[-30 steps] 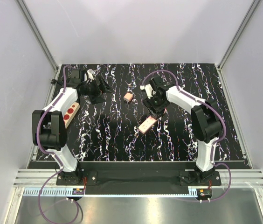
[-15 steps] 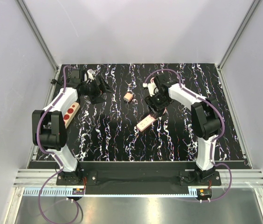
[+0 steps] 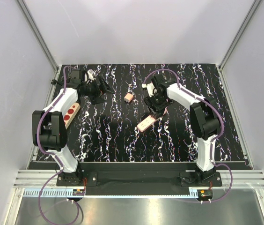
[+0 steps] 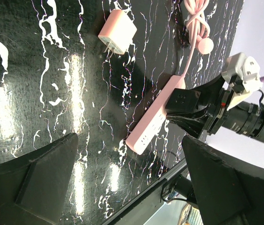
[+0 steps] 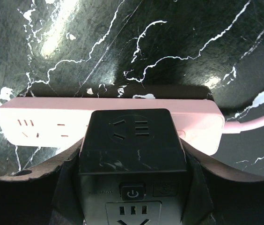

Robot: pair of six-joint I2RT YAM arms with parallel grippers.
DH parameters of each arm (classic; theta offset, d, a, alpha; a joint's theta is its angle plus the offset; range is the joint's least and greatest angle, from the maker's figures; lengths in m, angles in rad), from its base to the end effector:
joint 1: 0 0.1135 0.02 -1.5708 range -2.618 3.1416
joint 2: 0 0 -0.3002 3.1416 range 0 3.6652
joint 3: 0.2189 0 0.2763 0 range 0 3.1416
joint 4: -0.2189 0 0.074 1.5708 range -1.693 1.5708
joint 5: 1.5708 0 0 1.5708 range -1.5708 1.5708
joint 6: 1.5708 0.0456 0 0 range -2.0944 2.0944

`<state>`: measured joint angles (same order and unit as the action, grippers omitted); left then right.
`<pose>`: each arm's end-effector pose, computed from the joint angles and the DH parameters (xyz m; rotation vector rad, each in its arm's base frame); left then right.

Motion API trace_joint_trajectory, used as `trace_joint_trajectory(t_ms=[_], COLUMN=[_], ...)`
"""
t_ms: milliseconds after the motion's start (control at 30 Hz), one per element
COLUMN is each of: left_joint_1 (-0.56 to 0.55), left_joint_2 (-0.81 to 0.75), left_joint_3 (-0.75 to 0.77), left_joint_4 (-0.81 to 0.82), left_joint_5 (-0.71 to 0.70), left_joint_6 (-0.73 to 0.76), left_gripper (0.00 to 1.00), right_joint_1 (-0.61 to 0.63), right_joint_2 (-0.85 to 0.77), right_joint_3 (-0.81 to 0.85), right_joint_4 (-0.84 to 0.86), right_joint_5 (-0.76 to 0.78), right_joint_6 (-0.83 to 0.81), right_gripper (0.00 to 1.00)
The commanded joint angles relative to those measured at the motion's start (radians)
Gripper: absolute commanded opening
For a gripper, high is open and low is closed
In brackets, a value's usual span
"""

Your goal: Insert the plug

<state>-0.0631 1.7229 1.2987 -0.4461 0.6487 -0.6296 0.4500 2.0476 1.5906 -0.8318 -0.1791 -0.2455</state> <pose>0.4046 -0.0532 0.2696 -0.4011 2.4693 -1.0932 0.4101 0.2071 0.2009 -1.0106 2.6809 0.2974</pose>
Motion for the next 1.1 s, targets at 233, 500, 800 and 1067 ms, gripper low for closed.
trace_joint_trajectory(t_ms=[233, 500, 800, 1067], left_joint_1=[0.009, 0.009, 0.009, 0.009], left_joint_2=[-0.034, -0.032, -0.031, -0.029], left_joint_3=[-0.009, -0.007, -0.009, -0.009], left_joint_4=[0.035, 0.035, 0.035, 0.033], left_joint_5=[0.025, 0.025, 0.025, 0.025], left_joint_6=[-0.004, -0.005, -0.005, -0.004], left_gripper=[0.99, 0.99, 0.99, 0.99], right_joint_1=[0.055, 0.052, 0.047, 0.042], right_joint_2=[0.085, 0.117, 0.007, -0.040], right_joint_3=[-0.185, -0.216, -0.080, 0.055], right_joint_4=[0.129, 0.155, 0.080, -0.003], right_joint_5=[0.132, 0.078, 0.090, 0.083], right_joint_6=[0.156, 0.141, 0.129, 0.104], right_gripper=[0.00, 0.00, 0.51, 0.88])
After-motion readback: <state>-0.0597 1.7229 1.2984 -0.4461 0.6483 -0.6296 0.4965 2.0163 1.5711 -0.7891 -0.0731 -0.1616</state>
